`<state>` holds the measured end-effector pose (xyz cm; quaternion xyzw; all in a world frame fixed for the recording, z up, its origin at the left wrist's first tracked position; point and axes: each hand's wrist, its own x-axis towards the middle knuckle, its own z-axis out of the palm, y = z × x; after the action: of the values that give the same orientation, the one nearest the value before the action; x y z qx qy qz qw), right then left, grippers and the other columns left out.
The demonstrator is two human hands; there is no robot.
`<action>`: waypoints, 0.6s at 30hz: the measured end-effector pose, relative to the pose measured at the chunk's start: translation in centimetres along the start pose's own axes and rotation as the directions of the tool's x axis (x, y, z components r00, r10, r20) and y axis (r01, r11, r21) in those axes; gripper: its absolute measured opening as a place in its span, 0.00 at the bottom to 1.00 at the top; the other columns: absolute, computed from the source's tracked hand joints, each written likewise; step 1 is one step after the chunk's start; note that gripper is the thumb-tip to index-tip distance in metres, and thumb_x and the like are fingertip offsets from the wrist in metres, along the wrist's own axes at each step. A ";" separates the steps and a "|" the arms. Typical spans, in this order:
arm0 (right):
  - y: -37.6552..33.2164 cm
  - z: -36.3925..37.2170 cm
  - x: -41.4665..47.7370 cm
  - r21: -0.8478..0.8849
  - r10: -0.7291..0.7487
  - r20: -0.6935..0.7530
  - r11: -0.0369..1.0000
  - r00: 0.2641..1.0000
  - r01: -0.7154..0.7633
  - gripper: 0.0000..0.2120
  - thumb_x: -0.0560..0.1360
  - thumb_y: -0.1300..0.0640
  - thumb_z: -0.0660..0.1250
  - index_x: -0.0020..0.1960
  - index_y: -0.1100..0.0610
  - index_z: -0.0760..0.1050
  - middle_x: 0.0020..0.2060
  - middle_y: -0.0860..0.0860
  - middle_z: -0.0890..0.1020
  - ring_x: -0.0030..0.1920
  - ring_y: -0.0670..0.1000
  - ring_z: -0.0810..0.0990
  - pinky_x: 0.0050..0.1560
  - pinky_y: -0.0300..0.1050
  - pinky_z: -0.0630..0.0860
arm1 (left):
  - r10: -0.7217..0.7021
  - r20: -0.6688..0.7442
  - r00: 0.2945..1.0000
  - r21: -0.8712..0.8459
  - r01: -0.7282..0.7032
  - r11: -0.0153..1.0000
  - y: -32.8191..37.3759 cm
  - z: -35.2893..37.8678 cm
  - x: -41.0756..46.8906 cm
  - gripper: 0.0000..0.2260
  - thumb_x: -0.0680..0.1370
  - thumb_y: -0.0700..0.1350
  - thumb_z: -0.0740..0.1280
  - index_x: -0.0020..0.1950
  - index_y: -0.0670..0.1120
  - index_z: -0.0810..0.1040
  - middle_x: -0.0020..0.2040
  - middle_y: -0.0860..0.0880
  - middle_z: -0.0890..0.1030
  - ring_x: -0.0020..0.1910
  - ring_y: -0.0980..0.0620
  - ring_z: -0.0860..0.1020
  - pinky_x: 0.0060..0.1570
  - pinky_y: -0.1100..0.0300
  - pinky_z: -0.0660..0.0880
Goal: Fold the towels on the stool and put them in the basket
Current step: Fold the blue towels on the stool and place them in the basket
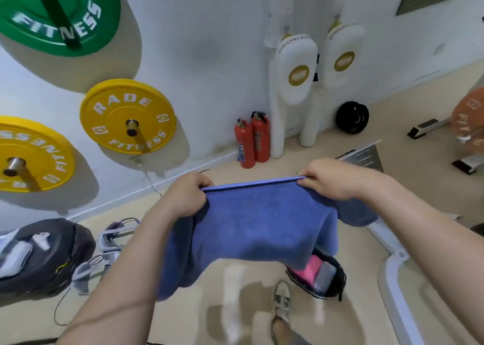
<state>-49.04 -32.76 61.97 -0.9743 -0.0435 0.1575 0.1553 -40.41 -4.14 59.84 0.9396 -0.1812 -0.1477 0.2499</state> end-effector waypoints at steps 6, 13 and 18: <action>7.0 2.1 13.5 0.041 0.095 0.067 0.994 0.993 -0.098 0.16 0.76 0.50 0.64 0.32 0.55 0.69 0.31 0.52 0.76 0.36 0.54 0.74 0.40 0.50 0.70 | -0.202 -0.059 0.978 0.148 0.209 0.967 -9.7 -0.6 9.7 0.14 0.62 0.32 0.58 0.30 0.51 0.76 0.33 0.52 0.80 0.39 0.47 0.78 0.36 0.58 0.73; 12.9 5.4 27.2 -0.129 0.311 0.010 0.943 0.950 -0.307 0.08 0.76 0.51 0.63 0.46 0.51 0.79 0.46 0.52 0.82 0.50 0.56 0.79 0.46 0.47 0.72 | -0.326 -0.073 0.943 0.368 0.329 0.869 -18.9 0.5 20.9 0.13 0.65 0.34 0.61 0.36 0.52 0.77 0.37 0.50 0.80 0.39 0.46 0.76 0.32 0.59 0.69; 17.6 7.6 35.6 0.142 0.528 -0.347 0.846 0.775 -0.513 0.10 0.78 0.57 0.62 0.47 0.59 0.81 0.46 0.62 0.82 0.48 0.64 0.79 0.44 0.51 0.72 | -0.357 -0.367 0.859 0.167 0.438 0.883 -25.4 0.7 32.1 0.12 0.67 0.32 0.63 0.35 0.49 0.77 0.35 0.44 0.79 0.36 0.41 0.73 0.37 0.56 0.71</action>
<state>-17.15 -42.44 39.07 -0.9566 0.2609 0.0070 0.1300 -5.29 2.84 39.92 0.9913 0.0451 -0.0155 0.1225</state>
